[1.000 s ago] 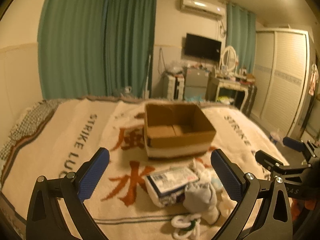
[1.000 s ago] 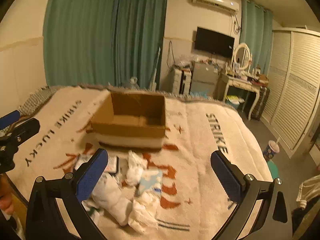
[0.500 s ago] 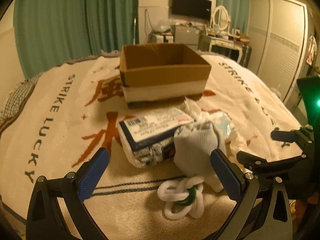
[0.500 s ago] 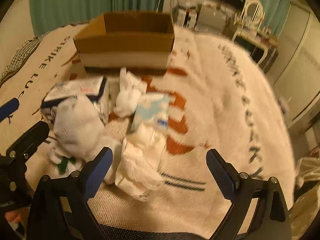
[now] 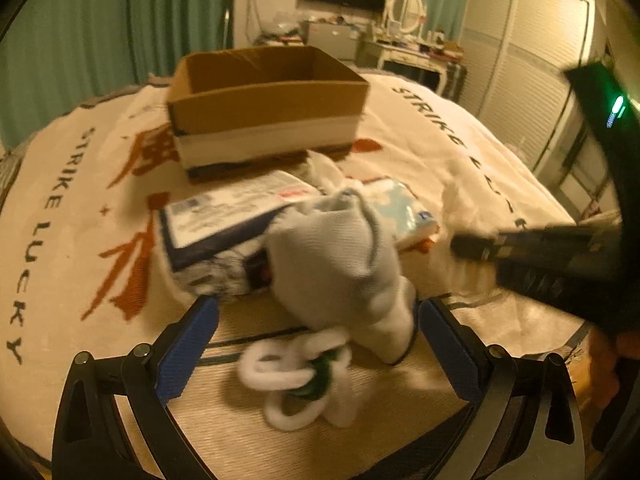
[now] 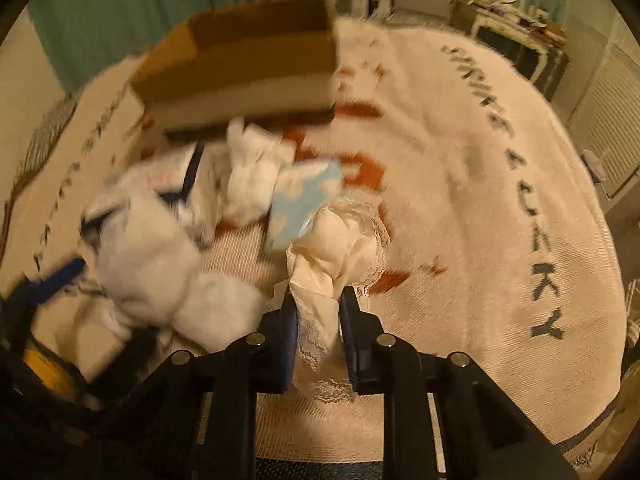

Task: Organize soft objects
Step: 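Grasp the grey sock with the left tool while the right grasps the lace cloth, then carry both items over the box and open both tools to drop them, then grasp the blue tissue pack with the right tool while the left grasps the pipe-cleaner toy, then lower both held items into the box and open both tools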

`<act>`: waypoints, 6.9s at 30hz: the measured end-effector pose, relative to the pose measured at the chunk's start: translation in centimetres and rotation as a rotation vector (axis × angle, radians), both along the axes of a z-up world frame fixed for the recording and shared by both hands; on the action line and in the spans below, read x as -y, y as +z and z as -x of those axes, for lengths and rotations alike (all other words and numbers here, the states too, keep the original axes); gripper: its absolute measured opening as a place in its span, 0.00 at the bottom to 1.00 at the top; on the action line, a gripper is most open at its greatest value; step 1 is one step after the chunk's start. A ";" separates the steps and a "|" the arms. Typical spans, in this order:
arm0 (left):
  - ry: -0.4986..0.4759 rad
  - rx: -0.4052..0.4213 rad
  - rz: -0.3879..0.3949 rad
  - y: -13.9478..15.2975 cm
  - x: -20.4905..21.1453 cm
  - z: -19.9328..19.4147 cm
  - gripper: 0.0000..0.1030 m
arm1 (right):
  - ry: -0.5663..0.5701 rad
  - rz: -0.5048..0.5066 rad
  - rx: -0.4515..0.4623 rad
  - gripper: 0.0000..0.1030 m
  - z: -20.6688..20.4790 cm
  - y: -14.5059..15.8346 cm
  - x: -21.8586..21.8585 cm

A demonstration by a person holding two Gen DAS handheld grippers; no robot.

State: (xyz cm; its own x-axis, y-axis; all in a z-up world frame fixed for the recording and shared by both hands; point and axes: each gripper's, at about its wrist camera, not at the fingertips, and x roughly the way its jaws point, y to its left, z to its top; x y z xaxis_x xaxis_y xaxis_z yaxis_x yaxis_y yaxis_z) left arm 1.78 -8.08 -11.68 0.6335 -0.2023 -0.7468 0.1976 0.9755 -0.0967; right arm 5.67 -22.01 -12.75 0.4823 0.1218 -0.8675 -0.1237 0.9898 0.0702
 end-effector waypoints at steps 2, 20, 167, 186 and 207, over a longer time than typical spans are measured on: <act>0.003 -0.006 0.003 -0.1 0.7 -0.7 0.93 | -0.025 -0.015 0.020 0.19 0.0 0.6 0.8; 0.068 0.053 -0.024 2.7 0.7 1.0 0.59 | 0.003 -0.082 0.135 0.19 1.4 3.7 1.6; 0.168 0.161 0.004 8.4 -2.6 0.4 0.40 | 0.296 0.046 0.202 0.49 -0.7 8.4 -3.1; 0.101 0.296 -0.043 14.3 -5.9 -17.1 0.40 | 0.260 -0.026 0.479 0.49 -14.2 18.9 -5.9; 0.123 0.120 -0.134 5.2 -6.5 -27.7 0.64 | 0.258 -0.037 0.290 0.63 -26.5 6.2 -7.1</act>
